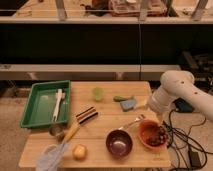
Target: Place grapes in metal cup
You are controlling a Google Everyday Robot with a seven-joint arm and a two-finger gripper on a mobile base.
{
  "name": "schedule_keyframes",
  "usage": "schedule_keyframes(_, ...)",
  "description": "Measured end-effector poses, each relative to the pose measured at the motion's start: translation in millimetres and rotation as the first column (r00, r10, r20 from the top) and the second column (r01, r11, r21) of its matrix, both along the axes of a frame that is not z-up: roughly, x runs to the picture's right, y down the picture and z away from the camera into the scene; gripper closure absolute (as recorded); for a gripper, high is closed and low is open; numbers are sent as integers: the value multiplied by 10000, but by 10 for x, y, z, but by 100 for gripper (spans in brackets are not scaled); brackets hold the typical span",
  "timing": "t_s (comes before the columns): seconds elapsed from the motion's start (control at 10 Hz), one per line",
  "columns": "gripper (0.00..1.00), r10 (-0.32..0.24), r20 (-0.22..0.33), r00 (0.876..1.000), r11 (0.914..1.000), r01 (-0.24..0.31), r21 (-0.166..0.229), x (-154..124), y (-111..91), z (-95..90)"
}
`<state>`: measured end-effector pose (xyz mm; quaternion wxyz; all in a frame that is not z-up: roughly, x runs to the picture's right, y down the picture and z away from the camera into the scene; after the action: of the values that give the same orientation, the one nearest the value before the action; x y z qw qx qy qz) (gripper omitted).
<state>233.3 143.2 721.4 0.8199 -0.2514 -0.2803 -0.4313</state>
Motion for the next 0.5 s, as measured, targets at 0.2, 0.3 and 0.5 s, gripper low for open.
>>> schedule_keyframes(0.2,20,-235,-622,9978,9996,225,-162,333,107,-8)
schedule_keyframes(0.3,20,-441,-1015,9939,9988,417,-257,594,190,-13)
schedule_keyframes(0.5,20,-636,-1517,9864,9973,574,-448,939,390,-9)
